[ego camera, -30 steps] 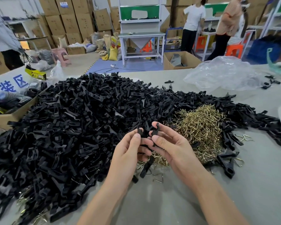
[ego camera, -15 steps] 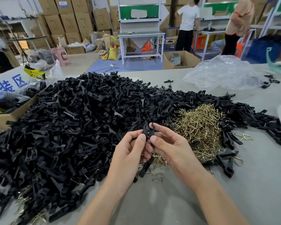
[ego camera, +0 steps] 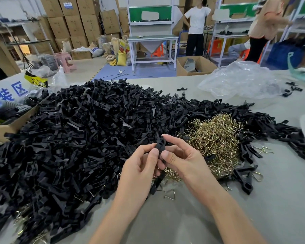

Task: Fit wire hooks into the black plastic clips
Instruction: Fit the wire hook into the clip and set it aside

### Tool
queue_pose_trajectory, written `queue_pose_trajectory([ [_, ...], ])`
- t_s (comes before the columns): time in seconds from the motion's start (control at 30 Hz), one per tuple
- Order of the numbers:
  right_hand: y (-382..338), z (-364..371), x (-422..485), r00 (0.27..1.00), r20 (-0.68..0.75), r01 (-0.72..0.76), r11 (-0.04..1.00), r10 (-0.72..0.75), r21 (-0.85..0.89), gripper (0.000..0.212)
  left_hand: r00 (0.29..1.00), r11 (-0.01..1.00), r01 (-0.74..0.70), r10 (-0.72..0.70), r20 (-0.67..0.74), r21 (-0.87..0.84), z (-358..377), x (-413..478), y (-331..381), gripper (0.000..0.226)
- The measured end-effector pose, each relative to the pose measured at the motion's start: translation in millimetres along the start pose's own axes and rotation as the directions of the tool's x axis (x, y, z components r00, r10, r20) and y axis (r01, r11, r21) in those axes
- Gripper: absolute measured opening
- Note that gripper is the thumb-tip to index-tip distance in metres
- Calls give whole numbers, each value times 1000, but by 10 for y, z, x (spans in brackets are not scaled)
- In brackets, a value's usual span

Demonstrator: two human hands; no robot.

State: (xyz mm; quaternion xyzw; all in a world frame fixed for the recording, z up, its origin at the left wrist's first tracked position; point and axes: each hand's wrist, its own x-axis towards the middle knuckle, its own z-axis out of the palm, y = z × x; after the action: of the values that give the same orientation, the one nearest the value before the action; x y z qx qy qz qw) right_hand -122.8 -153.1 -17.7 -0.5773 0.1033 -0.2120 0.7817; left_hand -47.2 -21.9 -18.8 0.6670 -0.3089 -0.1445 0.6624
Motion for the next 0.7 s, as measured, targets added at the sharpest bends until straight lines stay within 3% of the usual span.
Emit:
queue_pose_trajectory([
  [0.17, 5, -9, 6, 999, 16, 29, 994, -31, 106, 33, 993, 964, -114, 117, 2, 239, -10, -21, -19, 22],
  [0.37, -2, -36, 13, 996, 87, -25, 989, 13, 146, 42, 965, 887, -256, 257, 49, 384, -21, -44, -16, 23],
  [0.47, -2, -27, 22, 996, 85, -26, 992, 15, 122, 31, 980, 917, -190, 197, 15, 350, 6, -45, -8, 29],
  [0.57, -44, -44, 51, 1000, -17, 7, 986, -4, 167, 17, 996, 918, -85, 94, -4, 386, 62, -69, -36, 38],
  [0.63, -98, -101, 66, 995, -99, 28, 963, -1, 269, 18, 991, 847, -136, 107, 86, 514, 92, -96, -76, 34],
  [0.7, -152, -158, 56, 988, -156, 52, 943, 0, 328, 21, 952, 630, -304, 182, 245, 714, 126, -132, -117, 33],
])
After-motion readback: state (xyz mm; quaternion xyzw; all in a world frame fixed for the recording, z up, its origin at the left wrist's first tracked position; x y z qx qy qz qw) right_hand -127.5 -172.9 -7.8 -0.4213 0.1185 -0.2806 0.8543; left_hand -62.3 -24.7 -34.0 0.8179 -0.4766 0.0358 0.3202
